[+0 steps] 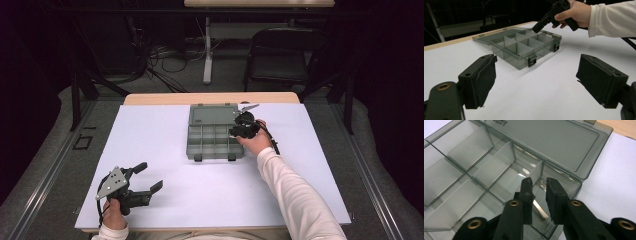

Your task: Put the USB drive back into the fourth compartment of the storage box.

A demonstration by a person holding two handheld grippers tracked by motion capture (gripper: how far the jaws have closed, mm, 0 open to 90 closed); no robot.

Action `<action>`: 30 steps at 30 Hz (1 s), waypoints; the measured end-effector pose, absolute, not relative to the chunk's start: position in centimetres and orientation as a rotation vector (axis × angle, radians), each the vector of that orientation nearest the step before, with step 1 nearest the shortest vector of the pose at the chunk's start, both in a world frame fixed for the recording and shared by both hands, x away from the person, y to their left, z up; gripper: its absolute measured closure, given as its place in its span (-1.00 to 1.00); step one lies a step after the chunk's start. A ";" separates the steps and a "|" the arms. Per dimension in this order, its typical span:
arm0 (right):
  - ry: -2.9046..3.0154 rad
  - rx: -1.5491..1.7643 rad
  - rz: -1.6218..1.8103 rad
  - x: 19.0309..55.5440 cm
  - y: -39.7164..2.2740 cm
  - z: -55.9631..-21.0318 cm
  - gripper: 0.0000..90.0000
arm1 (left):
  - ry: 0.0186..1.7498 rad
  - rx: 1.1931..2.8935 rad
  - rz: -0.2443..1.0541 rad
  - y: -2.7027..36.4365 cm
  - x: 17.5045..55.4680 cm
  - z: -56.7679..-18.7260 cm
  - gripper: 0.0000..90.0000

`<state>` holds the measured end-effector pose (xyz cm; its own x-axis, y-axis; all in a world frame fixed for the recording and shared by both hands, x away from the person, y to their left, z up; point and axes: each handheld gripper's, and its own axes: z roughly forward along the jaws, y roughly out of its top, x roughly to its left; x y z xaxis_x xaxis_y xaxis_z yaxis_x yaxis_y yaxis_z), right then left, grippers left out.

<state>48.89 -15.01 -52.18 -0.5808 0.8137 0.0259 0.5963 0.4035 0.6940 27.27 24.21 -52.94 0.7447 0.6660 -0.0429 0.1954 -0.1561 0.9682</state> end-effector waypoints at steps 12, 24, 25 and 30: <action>2.322 1.199 0.995 48.5 -15.0 -51.6 0.34 | 0.686 1.713 0.478 24.2 27.3 -52.9 -0.65; 2.301 1.158 1.028 47.6 -15.0 -50.5 0.04 | 0.688 1.712 0.477 24.2 27.2 -52.9 -0.65; 2.300 1.148 1.038 47.5 -15.1 -50.3 0.00 | 0.688 1.713 0.476 24.2 27.2 -52.9 -0.65; 2.291 1.139 1.088 47.0 -15.2 -49.7 -0.07 | 0.688 1.712 0.475 24.2 27.2 -52.9 -0.65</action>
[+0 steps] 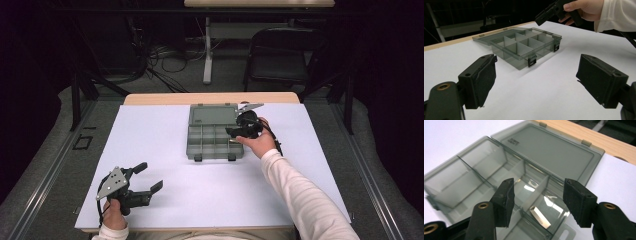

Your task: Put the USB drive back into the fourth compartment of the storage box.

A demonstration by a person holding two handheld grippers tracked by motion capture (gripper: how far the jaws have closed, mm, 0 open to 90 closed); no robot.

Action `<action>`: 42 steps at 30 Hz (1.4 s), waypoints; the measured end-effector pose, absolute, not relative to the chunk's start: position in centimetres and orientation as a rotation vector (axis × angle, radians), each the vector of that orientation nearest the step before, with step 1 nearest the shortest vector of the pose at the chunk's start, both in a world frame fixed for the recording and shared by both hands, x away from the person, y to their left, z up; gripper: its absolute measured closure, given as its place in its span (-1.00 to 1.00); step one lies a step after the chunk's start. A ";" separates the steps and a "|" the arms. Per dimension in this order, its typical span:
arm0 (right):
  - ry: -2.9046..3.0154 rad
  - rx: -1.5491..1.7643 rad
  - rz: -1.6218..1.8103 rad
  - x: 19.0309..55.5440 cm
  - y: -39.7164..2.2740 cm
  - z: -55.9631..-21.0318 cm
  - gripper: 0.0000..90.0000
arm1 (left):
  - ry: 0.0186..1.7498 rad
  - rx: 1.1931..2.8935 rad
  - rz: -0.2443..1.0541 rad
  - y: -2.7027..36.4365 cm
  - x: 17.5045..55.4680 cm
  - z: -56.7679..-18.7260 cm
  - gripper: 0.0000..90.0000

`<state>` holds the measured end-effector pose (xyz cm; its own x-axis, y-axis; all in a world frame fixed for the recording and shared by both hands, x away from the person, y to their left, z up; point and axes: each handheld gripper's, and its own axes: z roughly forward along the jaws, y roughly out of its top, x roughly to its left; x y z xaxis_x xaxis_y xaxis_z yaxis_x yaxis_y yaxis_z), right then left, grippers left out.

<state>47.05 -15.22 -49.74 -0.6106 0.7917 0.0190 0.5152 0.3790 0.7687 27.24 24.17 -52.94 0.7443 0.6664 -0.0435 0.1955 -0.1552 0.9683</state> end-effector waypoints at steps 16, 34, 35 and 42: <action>2.245 1.087 1.154 45.1 -15.3 -49.0 -0.29 | 0.694 1.710 0.474 24.2 27.2 -53.0 -0.66; 2.195 1.055 1.244 42.4 -16.5 -48.6 -0.68 | 0.691 1.714 0.476 24.2 27.2 -53.0 -0.65; 2.193 1.057 1.249 42.2 -16.6 -48.6 -0.68 | 0.690 1.714 0.476 24.2 27.2 -53.0 -0.65; 2.174 1.071 1.249 40.9 -16.9 -48.9 -0.68 | 0.692 1.719 0.475 24.2 27.2 -53.0 -0.65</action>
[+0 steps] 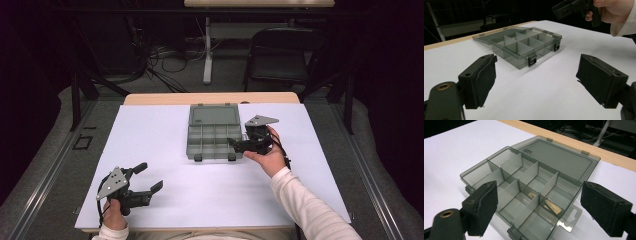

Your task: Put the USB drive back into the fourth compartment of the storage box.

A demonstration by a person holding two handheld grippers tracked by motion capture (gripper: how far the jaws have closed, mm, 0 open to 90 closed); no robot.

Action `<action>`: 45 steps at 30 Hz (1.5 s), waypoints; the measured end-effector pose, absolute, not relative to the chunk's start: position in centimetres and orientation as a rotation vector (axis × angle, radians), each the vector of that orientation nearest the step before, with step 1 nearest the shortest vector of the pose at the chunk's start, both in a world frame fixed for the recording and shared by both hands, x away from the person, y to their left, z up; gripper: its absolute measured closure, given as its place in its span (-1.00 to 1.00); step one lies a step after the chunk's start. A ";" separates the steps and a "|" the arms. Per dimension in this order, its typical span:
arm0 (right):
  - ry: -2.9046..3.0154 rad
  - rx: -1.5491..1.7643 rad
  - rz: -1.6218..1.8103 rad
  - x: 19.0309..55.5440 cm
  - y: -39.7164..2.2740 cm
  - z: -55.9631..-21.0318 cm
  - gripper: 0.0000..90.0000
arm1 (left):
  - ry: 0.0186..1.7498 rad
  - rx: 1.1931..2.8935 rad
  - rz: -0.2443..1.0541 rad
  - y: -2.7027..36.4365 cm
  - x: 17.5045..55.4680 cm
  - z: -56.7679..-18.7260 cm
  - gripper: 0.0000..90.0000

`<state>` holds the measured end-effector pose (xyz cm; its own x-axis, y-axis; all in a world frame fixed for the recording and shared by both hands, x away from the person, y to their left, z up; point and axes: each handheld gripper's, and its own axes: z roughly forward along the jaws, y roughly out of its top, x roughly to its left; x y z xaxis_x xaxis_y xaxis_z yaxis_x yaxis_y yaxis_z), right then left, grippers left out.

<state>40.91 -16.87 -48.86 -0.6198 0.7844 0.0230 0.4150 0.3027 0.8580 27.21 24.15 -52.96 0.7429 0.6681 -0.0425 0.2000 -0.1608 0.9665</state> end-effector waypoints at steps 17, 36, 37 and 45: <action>2.180 0.987 1.330 36.6 -16.6 -49.4 -0.70 | 0.692 1.719 0.481 24.2 27.1 -52.9 -0.65; 2.157 0.993 1.350 33.8 -17.8 -50.8 -0.69 | 0.691 1.722 0.483 24.1 27.1 -53.0 -0.66; 2.153 0.995 1.353 33.7 -17.9 -50.8 -0.69 | 0.691 1.722 0.483 24.1 27.1 -53.0 -0.65; 2.139 1.010 1.353 33.3 -18.5 -51.1 -0.69 | 0.694 1.721 0.481 24.1 27.1 -53.0 -0.65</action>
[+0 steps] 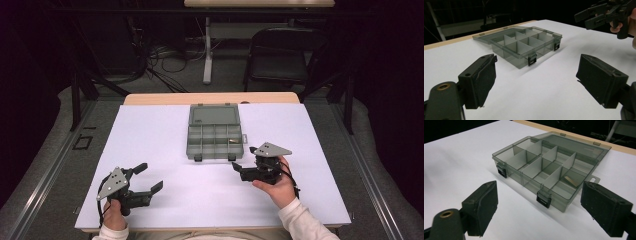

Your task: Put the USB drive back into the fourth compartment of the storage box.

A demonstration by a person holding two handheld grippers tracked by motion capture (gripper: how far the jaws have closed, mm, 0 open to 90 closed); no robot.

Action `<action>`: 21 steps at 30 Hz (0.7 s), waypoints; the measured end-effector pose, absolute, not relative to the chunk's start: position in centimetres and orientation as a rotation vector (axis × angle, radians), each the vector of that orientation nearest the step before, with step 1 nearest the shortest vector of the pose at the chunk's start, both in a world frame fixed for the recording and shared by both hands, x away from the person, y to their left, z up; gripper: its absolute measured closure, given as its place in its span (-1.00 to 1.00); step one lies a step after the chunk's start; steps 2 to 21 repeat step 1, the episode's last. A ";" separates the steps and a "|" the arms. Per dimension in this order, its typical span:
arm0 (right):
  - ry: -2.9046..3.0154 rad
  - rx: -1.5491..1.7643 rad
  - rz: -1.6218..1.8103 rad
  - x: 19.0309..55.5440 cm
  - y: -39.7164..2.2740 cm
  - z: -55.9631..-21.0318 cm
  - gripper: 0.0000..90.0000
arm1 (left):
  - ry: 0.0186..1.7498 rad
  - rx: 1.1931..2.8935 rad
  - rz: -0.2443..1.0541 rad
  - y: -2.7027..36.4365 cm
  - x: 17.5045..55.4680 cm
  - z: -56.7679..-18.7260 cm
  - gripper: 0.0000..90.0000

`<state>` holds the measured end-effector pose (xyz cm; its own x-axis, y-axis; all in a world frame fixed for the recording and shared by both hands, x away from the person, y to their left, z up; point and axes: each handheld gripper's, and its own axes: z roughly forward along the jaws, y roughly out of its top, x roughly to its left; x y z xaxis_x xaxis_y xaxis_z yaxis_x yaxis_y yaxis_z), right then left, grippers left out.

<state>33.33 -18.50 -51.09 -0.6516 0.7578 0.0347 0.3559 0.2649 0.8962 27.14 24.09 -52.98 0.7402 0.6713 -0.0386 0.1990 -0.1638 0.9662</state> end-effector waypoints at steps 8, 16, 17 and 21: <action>2.135 1.015 1.355 33.3 -18.6 -51.1 -0.69 | 0.693 1.721 0.481 24.1 27.1 -53.0 -0.65; 2.135 1.015 1.355 33.3 -18.6 -51.1 -0.69 | 0.693 1.721 0.481 24.1 27.1 -53.0 -0.65; 2.135 1.015 1.355 33.3 -18.6 -51.1 -0.69 | 0.693 1.721 0.481 24.1 27.1 -53.0 -0.65; 2.135 1.015 1.355 33.3 -18.6 -51.1 -0.69 | 0.693 1.721 0.481 24.1 27.1 -53.0 -0.65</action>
